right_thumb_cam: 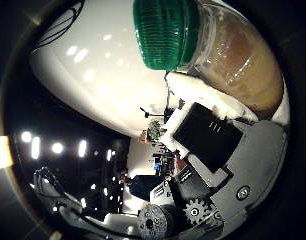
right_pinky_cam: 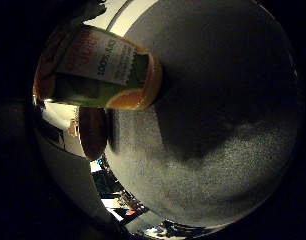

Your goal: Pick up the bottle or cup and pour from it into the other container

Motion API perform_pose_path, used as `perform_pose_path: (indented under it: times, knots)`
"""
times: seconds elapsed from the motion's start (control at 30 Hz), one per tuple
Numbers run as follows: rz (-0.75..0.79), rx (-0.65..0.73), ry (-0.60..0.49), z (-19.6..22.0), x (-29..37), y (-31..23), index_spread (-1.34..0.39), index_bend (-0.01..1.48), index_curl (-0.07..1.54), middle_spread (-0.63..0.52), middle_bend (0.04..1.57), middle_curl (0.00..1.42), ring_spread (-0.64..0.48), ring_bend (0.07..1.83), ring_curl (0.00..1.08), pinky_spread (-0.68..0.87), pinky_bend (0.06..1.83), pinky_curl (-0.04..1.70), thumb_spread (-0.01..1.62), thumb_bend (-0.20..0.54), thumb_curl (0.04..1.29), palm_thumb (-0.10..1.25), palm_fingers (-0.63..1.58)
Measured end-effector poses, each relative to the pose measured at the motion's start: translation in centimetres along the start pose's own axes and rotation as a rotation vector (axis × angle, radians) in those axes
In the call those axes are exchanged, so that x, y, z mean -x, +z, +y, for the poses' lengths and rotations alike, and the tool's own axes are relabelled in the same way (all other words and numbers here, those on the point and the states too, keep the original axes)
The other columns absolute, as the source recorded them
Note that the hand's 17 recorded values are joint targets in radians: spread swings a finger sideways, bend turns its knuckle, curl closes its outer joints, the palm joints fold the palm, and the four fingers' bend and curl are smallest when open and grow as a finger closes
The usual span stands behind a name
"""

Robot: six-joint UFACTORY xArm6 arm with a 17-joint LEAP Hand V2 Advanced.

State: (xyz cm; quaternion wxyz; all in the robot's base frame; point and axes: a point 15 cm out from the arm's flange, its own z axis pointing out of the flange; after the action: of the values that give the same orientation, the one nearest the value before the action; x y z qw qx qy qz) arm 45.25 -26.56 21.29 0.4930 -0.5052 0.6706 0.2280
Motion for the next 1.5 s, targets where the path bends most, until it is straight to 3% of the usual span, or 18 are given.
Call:
perform_pose_path:
  times: [0.27,0.57,0.77,1.17,1.5]
  knots:
    - [-0.035,0.019,-0.008,0.3,0.9,0.2,-0.23,1.06,0.82,-0.14,1.17,0.82,-0.24,1.3,0.67,-0.21,1.57,0.41,0.68,-0.015,0.65,1.05,1.1]
    - [-0.018,0.005,-0.04,-0.3,2.6,-0.9,-0.21,1.16,0.86,-0.14,1.31,0.87,-0.27,1.31,0.81,-0.18,1.55,0.53,0.44,-0.02,0.8,1.09,1.05]
    - [0.029,0.038,-0.105,-0.9,5.7,-0.3,-0.2,1.18,0.87,-0.13,1.33,0.86,-0.27,1.3,0.87,-0.17,1.51,0.62,0.38,-0.018,0.86,1.08,1.07]
    - [0.35,0.273,-0.205,1.9,13.7,0.4,-0.2,1.19,0.85,-0.12,1.36,0.82,-0.27,1.29,0.92,-0.18,1.41,0.76,0.33,-0.02,0.92,1.09,1.08]
    - [0.693,0.365,-0.33,1.6,17.6,2.5,-0.19,1.22,0.83,-0.12,1.37,0.81,-0.27,1.28,0.94,-0.2,1.33,0.87,0.31,-0.02,0.94,1.09,1.09]
